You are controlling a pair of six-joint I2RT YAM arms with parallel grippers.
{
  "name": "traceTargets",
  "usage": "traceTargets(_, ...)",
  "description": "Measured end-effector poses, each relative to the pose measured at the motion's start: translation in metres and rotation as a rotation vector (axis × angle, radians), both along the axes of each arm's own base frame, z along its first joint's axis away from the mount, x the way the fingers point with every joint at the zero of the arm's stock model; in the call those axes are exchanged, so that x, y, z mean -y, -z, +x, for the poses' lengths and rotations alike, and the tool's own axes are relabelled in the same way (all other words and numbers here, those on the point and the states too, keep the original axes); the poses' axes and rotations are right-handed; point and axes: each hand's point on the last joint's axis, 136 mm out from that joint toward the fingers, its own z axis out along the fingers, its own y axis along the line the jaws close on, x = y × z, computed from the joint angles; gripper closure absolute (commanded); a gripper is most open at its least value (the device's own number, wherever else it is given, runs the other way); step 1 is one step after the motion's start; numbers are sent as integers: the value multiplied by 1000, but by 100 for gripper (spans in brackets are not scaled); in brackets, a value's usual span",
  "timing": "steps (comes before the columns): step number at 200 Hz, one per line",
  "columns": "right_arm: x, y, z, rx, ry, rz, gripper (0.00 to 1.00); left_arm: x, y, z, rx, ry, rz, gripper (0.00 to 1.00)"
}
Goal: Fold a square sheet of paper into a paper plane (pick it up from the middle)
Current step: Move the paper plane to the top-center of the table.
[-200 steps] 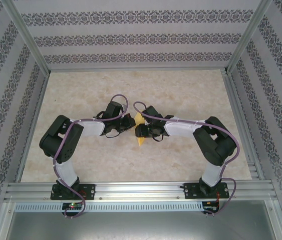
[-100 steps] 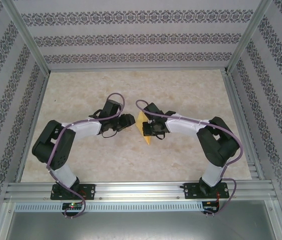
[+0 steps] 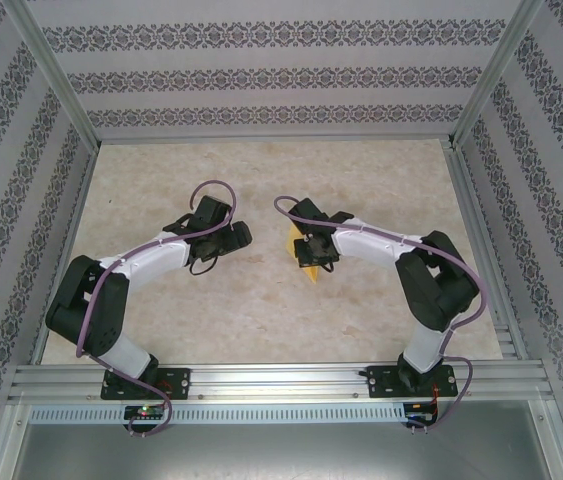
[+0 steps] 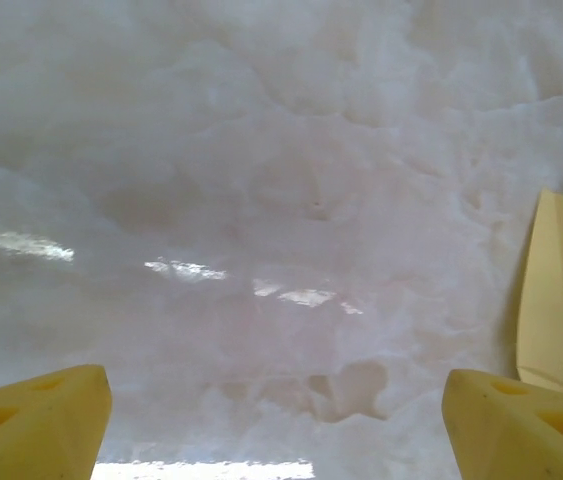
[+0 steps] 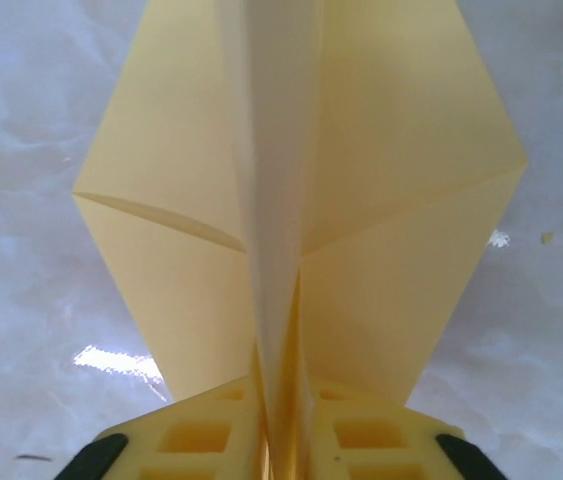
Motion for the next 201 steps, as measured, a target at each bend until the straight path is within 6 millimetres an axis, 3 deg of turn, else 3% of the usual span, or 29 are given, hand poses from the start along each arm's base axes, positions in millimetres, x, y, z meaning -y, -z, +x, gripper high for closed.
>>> traceTargets(114,-3,24,5,-24,33,-12,78,-13,5,-4,-8,-7,78,0)
traceTargets(158,-2,22,8,-11,47,-22,87,-16,3,-4,-4,-7,93,0)
traceTargets(201,0,10,20,31,74,-25,87,-17,4,-5,-5,-5,98,0)
